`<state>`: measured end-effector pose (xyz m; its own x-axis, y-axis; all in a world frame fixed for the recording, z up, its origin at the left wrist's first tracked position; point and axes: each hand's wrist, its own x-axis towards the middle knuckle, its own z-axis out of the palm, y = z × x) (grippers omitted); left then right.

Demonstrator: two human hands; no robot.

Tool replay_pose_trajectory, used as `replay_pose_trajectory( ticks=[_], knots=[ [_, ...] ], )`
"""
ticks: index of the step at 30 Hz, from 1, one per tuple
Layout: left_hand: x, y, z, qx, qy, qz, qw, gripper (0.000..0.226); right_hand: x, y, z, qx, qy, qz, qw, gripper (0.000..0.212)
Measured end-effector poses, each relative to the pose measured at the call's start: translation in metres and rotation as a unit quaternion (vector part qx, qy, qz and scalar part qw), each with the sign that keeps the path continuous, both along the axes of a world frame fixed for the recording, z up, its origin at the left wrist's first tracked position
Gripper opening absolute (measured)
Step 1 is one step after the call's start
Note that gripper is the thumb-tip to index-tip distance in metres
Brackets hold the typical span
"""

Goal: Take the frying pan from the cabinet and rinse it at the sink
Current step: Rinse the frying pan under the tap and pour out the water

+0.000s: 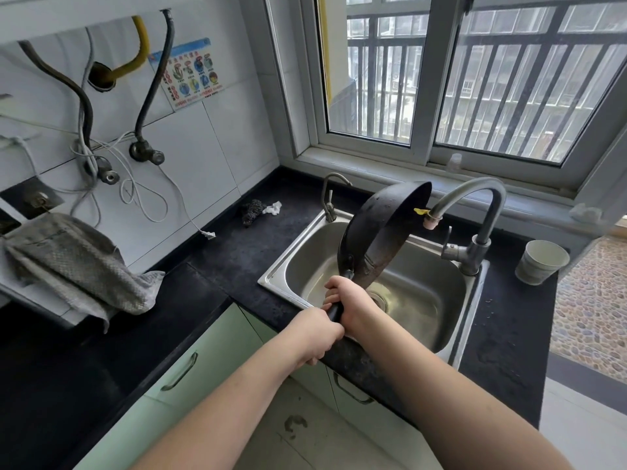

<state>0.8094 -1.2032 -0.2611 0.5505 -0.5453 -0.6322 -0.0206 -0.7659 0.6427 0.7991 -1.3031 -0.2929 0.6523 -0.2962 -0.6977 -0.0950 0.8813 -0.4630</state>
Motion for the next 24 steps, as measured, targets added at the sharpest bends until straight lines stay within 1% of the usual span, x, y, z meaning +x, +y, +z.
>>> replay_pose_trajectory(
  ticks=[2, 7, 10, 12, 17, 24],
  knots=[
    [0.001, -0.002, 0.004, 0.010, -0.015, -0.002, 1.000, 0.007, 0.002, -0.001, 0.002, 0.003, 0.002, 0.000, 1.000, 0.029],
    [0.002, 0.000, 0.010, -0.013, 0.113, 0.027, 0.993, 0.013, 0.003, 0.000, 0.001, -0.013, 0.028, 0.006, 1.000, 0.030],
    [-0.001, 0.002, 0.005, -0.024, 0.160, 0.039, 0.986, 0.018, 0.001, 0.002, 0.000, -0.021, 0.035, 0.019, 0.999, 0.031],
    [-0.004, 0.002, 0.003, -0.022, 0.160, 0.043, 0.986, 0.018, -0.002, 0.003, 0.001, -0.022, 0.035, 0.022, 0.999, 0.032],
    [-0.004, 0.007, 0.005, -0.021, 0.111, 0.028, 0.993, 0.017, -0.003, 0.008, 0.004, -0.028, 0.034, 0.003, 0.999, 0.030],
    [-0.004, 0.015, 0.006, -0.088, 0.095, 0.024, 0.991, 0.021, -0.002, 0.010, 0.012, -0.094, 0.024, -0.017, 0.995, 0.025]
  ],
)
